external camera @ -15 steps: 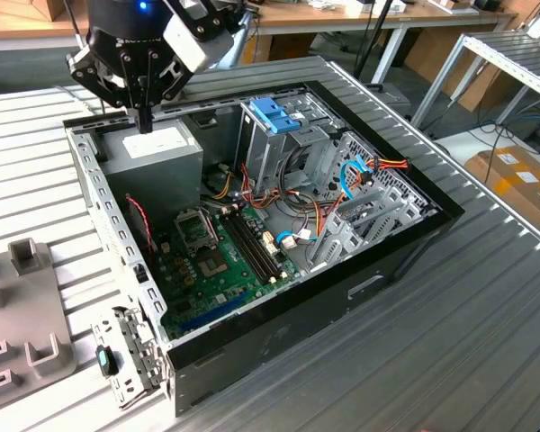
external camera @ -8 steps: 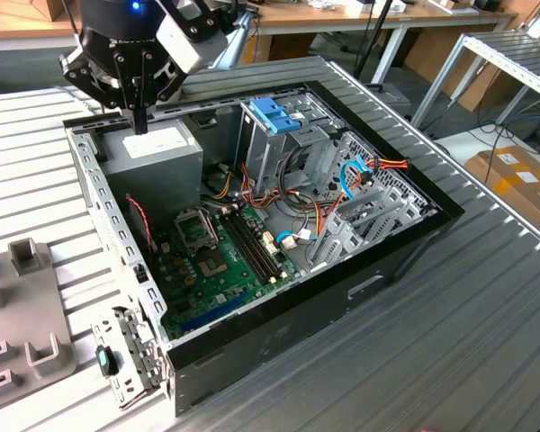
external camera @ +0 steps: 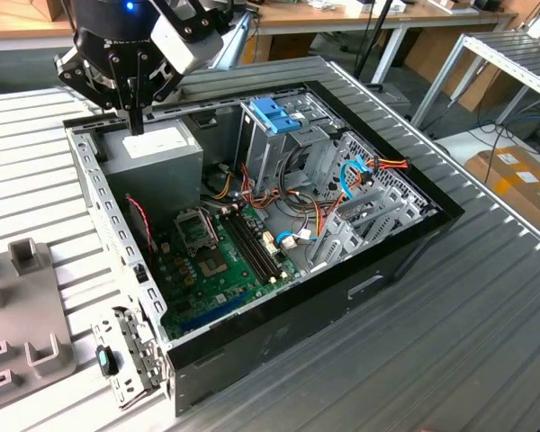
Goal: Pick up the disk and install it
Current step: 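Reach for the disk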
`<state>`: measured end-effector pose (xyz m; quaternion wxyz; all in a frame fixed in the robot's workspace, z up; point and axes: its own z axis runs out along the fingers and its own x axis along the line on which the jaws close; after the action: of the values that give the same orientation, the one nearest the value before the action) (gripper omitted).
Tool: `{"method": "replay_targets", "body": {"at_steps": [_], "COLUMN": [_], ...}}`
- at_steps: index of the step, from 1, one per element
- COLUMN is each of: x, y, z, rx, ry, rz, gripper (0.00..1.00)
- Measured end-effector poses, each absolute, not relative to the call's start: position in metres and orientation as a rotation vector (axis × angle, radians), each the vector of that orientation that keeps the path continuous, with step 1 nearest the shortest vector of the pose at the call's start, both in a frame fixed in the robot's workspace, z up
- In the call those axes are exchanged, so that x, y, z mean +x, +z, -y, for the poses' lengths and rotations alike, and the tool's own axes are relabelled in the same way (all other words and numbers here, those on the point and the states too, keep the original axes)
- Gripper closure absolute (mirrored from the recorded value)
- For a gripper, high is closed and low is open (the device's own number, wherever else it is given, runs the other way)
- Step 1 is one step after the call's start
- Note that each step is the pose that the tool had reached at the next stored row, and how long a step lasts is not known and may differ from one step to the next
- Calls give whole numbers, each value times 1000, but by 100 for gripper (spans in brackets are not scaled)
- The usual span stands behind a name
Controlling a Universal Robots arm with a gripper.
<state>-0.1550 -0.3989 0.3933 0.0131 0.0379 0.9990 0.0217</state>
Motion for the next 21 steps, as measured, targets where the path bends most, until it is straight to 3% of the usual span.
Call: {"method": "replay_targets", "body": {"at_steps": [21], "x": [-167], "y": [393], "z": [399], "rx": [118], "ry": [68], "rz": [-3113], "gripper": [89]}}
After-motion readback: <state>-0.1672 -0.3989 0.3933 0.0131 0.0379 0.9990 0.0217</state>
